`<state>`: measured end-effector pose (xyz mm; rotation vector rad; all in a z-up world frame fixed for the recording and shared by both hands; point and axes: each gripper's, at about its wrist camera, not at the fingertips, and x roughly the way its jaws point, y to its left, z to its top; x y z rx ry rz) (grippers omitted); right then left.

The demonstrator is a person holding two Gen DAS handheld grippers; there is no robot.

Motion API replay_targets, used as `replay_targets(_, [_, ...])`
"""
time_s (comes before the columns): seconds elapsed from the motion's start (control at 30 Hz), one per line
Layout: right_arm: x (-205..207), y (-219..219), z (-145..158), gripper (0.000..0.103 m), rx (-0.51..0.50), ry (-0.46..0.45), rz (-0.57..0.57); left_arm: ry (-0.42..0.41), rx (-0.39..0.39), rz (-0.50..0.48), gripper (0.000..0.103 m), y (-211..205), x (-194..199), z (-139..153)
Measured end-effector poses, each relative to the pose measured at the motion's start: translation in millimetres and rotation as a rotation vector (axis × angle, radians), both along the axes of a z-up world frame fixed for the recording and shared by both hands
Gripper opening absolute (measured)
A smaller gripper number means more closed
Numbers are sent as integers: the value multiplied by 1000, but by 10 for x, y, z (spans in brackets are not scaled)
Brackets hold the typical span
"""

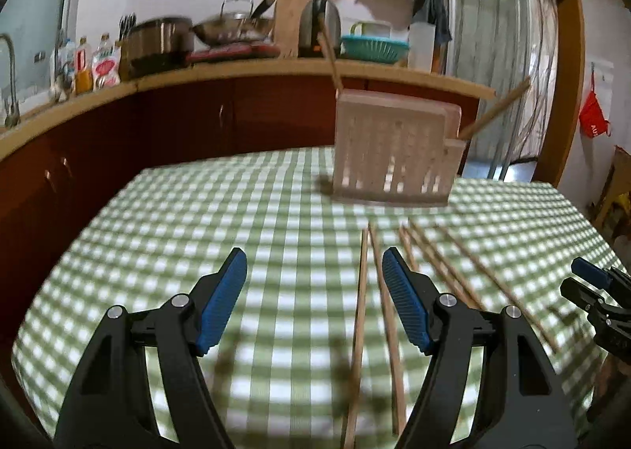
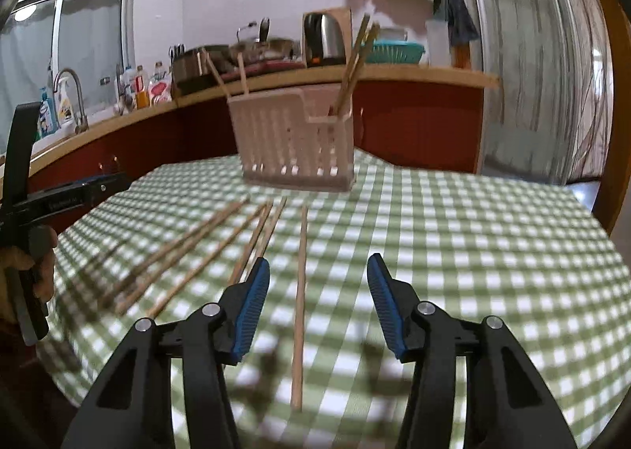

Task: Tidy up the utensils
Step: 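Move both open tools back toward the remaining chopsticks, then close the left tool on a chopstick while the right tool closes on another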

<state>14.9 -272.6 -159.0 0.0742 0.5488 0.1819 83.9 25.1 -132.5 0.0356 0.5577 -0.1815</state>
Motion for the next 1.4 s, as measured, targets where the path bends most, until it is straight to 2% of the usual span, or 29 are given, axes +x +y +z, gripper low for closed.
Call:
replay_targets(0.13, [-93, 76, -130, 45, -2, 36, 27, 59, -6, 16, 70, 60, -136, -190])
replay_targets(0.37, [-83, 89, -315, 33, 2, 118, 38, 105, 18, 11, 68, 56, -339, -383])
replay_targets(0.53, [-86, 17, -370, 10, 11, 149, 13, 138, 26, -2, 65, 20, -444, -500])
replay_targets(0.57, [-96, -8, -372, 9, 18, 150, 4, 143, 31, -4, 62, 3, -446, -512])
replay_targets(0.7, [-130, -37, -368, 8, 22, 149, -6, 160, 39, -11, 60, -33, -471, -581])
replay_targets(0.9, [-134, -61, -367, 8, 36, 147, -4, 171, 50, -19, 43, -72, -477, -679])
replay_targets(0.97, [-134, -68, -371, 8, 44, 146, -4, 159, 53, -28, 29, -84, -488, -682])
replay_targets(1.0, [-132, -77, -376, 8, 51, 147, -3, 156, 51, -33, 26, -91, -492, -682])
replay_targets(1.07, [-136, -81, -377, 8, 55, 148, -3, 151, 55, -47, 12, -115, -503, -684])
replay_targets(1.1, [-132, -77, -379, 8, 55, 149, -2, 149, 57, -55, 10, -129, -509, -684])
replay_targets(1.17, [-132, -91, -379, 8, 58, 151, 0, 146, 66, -63, 7, -154, -518, -683])
replay_targets(1.4, [-198, -93, -268, 7, 53, 111, -1, 141, 67, -54, 6, -144, -517, -635])
